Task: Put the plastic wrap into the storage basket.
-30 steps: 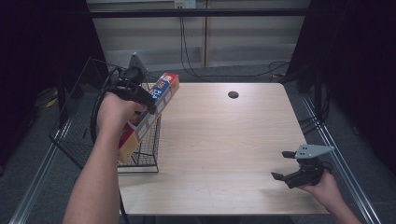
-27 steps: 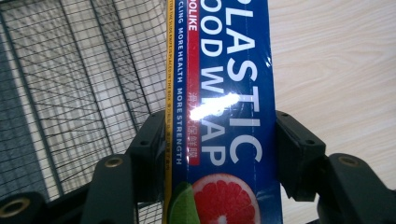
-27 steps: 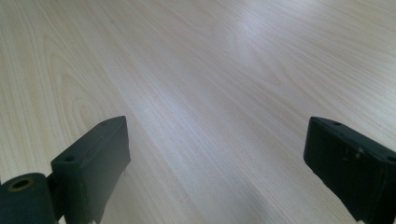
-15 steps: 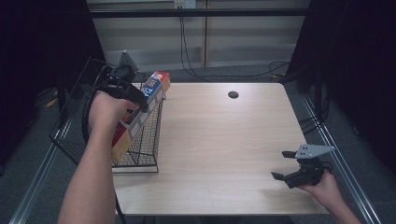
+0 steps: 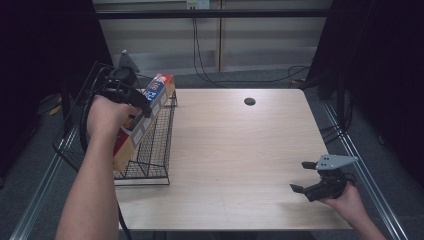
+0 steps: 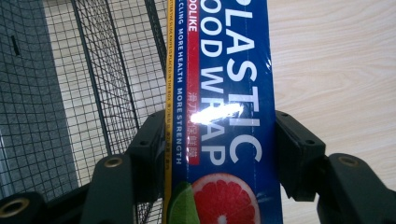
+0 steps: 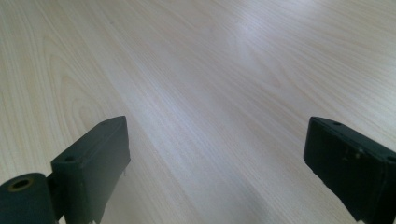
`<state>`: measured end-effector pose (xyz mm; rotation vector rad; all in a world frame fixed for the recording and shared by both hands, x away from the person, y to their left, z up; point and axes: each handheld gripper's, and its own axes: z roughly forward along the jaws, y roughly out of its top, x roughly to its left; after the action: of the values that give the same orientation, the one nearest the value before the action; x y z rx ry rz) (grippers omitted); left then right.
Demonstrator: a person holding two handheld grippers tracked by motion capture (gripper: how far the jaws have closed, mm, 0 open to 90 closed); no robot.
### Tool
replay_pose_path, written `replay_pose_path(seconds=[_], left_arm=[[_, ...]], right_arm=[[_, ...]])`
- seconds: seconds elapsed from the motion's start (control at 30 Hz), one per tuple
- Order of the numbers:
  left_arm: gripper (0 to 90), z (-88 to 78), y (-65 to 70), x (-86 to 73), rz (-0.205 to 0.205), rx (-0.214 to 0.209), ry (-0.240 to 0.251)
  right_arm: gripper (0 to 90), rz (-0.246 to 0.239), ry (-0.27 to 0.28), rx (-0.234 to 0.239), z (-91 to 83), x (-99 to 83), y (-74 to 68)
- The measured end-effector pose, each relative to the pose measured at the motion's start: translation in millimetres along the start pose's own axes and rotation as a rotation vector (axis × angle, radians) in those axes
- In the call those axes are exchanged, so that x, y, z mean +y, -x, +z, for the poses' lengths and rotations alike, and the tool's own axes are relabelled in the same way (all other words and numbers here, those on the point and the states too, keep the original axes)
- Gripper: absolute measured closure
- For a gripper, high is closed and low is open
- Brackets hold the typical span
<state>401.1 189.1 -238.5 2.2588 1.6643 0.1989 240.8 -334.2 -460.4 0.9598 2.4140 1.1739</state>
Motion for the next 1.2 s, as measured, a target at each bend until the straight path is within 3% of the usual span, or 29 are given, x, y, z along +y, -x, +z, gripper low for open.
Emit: replay_pose_path(seconds=[0.4,1.2], left_arm=[[43.4,-5.5,-10.1,-1.3,-0.057,0.015,0.019],[43.4,-14.0,-29.9,-8.3,-0.120,0.054,0.047]], right_arm=[[7.1,0.002,0.000,0.001,-0.3,-0.1,0.3],[7.1,0.004,0.004,-0.003,-0.2,0.3,-0.3]])
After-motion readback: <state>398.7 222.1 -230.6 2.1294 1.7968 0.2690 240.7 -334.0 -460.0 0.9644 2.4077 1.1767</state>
